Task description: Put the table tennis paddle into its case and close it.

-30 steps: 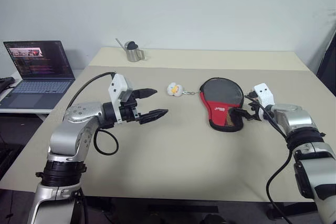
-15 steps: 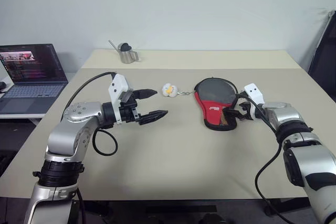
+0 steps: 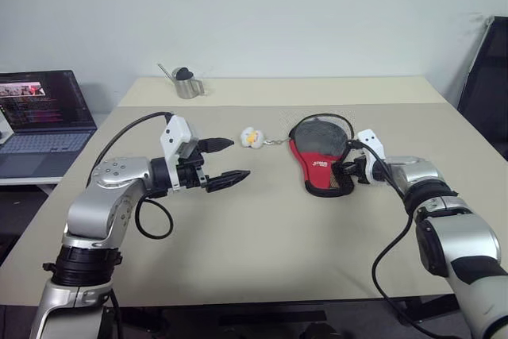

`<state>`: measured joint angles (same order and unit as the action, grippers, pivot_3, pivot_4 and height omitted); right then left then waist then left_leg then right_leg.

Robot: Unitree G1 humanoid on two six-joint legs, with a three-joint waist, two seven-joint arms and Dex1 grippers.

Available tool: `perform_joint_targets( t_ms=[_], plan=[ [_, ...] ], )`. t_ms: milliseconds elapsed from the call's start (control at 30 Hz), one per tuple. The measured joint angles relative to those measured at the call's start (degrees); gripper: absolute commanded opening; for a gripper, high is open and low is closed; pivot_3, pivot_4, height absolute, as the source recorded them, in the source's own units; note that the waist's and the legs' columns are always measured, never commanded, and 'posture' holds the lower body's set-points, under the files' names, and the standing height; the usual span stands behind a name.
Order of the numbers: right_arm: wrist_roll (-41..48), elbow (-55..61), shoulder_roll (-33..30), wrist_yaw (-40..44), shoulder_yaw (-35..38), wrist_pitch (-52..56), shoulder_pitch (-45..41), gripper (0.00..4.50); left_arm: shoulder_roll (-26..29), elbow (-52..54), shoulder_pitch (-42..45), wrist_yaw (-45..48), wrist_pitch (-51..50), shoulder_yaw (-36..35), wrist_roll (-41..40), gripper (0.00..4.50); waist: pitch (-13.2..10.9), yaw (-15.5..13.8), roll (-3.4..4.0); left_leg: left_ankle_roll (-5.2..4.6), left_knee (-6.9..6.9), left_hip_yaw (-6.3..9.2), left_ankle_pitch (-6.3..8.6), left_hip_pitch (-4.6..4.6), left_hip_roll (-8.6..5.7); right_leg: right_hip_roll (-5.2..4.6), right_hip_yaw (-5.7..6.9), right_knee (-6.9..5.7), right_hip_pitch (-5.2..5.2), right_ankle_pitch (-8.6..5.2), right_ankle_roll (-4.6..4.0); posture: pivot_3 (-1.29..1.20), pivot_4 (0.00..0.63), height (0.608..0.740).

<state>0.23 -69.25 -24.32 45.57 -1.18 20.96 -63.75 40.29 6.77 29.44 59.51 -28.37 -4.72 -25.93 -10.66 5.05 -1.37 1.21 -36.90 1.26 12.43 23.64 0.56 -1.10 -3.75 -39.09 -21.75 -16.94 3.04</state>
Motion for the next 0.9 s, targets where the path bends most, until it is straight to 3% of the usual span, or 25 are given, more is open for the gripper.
perform_joint_targets(
  t_ms=[267, 633, 900],
  plan=[
    [0.98, 10.45, 1.36, 3.63, -0.20, 6.73, 3.76, 0.02, 5.02, 2.09, -6.93, 4.92, -0.11, 0.04, -1.01, 4.50, 0.00, 0.30, 0.00, 0.00, 0.14, -0.05, 0.01, -0.01, 0.12, 0.03, -0.09, 0.03, -0.09, -0.01, -0.01, 0.00, 0.150, 0.740],
    [8.70, 51.21, 4.42, 6.33, -3.01, 32.07, 20.33, 0.02, 9.72, 7.43, -15.93, 9.00, -1.82, -0.59, -3.87, 4.50, -0.01, -0.26, 0.02, 0.00, 0.19, -0.03, 0.01, 0.32, 0.09, -0.05, -0.07, 0.02, -0.45, -0.02, -0.03, 0.00, 0.150, 0.740],
    [15.08, 77.63, 5.02, -2.29, 0.01, 50.53, 33.61, 0.02, 11.44, 15.62, -24.80, 8.59, -5.25, -3.58, -8.27, 4.50, -0.01, -0.84, 0.01, 0.00, 0.19, 0.04, 0.01, 0.39, 0.08, -0.18, -0.02, 0.05, -0.46, -0.06, -0.08, 0.00, 0.150, 0.740]
  ],
)
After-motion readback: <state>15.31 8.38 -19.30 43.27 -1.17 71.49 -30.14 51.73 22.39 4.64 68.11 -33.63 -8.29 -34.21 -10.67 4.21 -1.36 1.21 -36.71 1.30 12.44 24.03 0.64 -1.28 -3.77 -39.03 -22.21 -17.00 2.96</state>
